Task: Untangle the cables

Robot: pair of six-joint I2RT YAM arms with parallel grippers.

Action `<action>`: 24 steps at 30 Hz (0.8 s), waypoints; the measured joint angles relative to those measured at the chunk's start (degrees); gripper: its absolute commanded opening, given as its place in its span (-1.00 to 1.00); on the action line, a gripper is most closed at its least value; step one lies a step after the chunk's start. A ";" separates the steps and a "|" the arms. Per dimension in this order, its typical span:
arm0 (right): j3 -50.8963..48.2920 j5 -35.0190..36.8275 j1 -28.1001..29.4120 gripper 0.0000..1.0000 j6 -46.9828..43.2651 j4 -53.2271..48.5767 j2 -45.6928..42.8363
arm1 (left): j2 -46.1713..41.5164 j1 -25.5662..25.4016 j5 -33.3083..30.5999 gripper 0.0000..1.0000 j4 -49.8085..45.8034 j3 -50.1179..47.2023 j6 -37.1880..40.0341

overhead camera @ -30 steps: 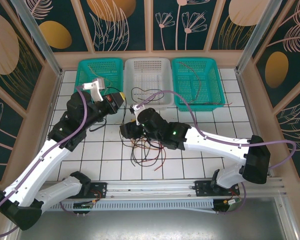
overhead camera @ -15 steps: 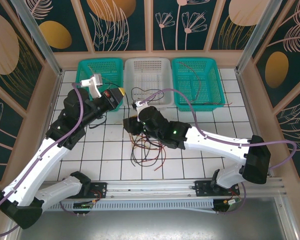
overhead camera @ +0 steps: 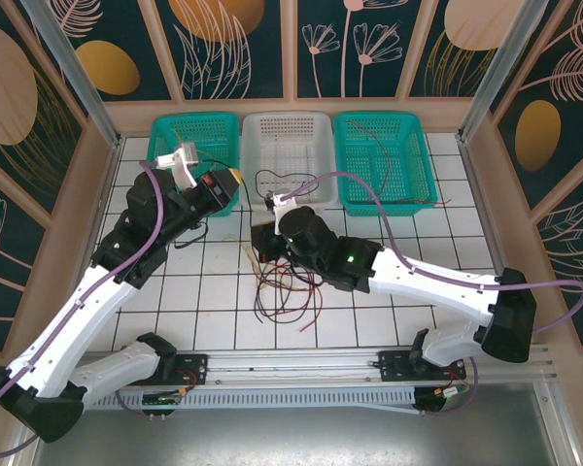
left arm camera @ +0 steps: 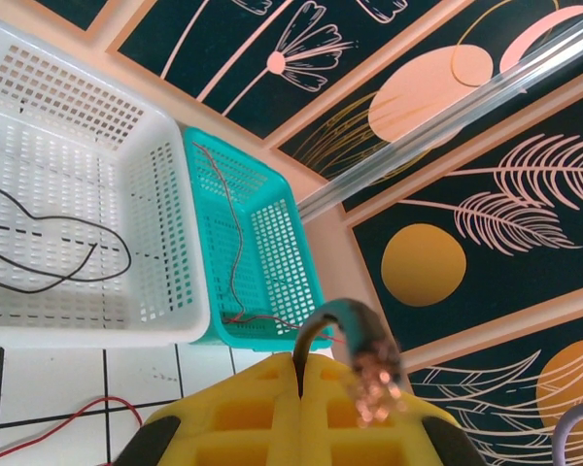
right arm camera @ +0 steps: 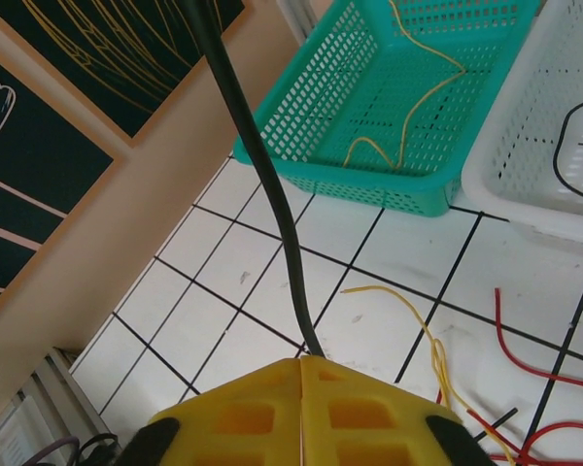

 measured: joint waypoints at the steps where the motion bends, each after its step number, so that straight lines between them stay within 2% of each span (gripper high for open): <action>1: 0.00 0.26 -0.04 -0.21 0.02 0.02 -0.07 | 0.02 0.04 0.20 -1.00 0.04 -0.07 -0.15; 3: 0.00 0.42 -0.37 -0.08 -0.09 0.02 -0.07 | 0.02 0.09 0.52 -1.00 0.20 -0.07 -0.35; 11: 0.15 -1.27 -5.09 -0.09 0.31 1.95 1.27 | 0.00 0.09 2.38 -1.00 1.51 -0.37 -1.68; 13: 0.22 -2.16 -5.53 -0.16 0.24 2.60 1.86 | 0.00 0.09 2.91 -1.00 1.90 -0.81 -2.05; 14: 0.31 -2.40 -5.57 -0.26 0.15 2.89 2.10 | 0.02 0.09 3.15 -1.00 2.01 -0.98 -2.23; 15: 0.44 -2.78 -5.57 -0.51 0.11 3.06 2.36 | 0.04 0.09 3.26 -1.00 2.27 -1.22 -2.32; 18: 0.76 -3.76 -5.57 -0.84 -0.33 3.45 2.67 | 0.17 0.11 3.69 -1.00 3.28 -1.84 -2.69; 21: 0.79 -3.93 -5.57 -1.00 -0.63 3.65 2.67 | 0.44 0.33 3.74 -1.00 3.45 -2.01 -2.71; 24: 0.79 -4.20 -5.57 -1.00 -0.81 3.85 2.67 | 0.52 0.48 3.80 -1.00 4.04 -2.29 -2.73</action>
